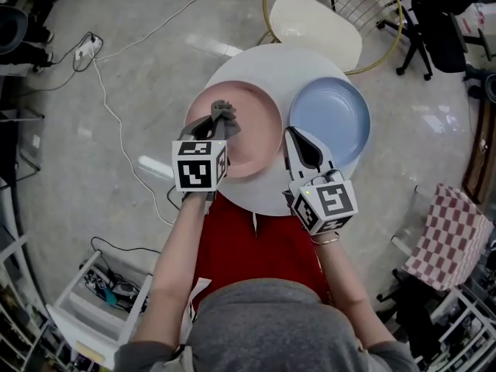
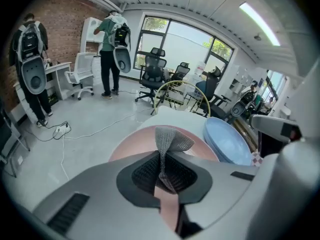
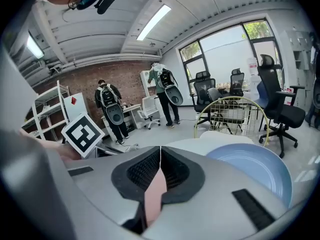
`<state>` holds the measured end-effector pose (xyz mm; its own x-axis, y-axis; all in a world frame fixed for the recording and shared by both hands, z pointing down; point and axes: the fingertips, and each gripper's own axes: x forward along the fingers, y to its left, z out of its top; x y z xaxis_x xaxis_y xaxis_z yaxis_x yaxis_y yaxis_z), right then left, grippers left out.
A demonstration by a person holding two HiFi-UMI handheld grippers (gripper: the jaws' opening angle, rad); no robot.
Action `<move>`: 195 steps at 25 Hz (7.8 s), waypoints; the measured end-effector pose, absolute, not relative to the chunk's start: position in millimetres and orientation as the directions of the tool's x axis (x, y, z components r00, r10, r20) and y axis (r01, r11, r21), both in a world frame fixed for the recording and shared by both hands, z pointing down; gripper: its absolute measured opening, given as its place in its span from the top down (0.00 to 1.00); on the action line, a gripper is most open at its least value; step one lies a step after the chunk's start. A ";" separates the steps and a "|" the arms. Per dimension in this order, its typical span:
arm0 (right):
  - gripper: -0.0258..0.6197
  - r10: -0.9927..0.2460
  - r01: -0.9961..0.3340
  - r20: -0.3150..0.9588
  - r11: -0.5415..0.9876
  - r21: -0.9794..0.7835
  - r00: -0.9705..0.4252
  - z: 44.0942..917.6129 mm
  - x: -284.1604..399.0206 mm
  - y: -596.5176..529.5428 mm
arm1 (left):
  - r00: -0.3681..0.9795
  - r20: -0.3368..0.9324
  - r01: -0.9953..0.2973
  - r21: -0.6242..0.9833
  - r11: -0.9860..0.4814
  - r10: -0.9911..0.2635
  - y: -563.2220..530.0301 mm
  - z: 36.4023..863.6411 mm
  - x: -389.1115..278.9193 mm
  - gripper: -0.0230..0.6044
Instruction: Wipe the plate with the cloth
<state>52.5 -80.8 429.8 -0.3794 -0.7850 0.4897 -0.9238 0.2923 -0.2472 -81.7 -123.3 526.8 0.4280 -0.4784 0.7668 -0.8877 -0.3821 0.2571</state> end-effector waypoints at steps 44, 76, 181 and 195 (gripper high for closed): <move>0.91 -0.734 -0.880 0.488 0.357 -0.314 -0.472 433.7 32.4 -94.0 | 0.247 0.897 -0.930 0.115 -0.349 -0.365 -130.0 580.5 -110.0 0.91; 0.91 -0.807 -0.932 0.475 0.249 -0.264 -0.350 419.9 47.5 -65.1 | 0.343 0.842 -0.902 0.171 -0.396 -0.417 -87.2 537.0 -116.1 0.91; 0.91 -0.734 -0.877 0.481 0.397 -0.269 -0.480 412.7 41.0 -2.2 | 0.241 0.832 -0.934 0.058 -0.353 -0.499 -19.5 534.9 -119.2 0.91; 0.91 -0.728 -0.840 0.419 0.476 -0.259 -0.542 387.0 22.6 -10.1 | 0.240 0.725 -0.954 0.055 -0.294 -0.645 -27.2 472.0 -134.2 0.91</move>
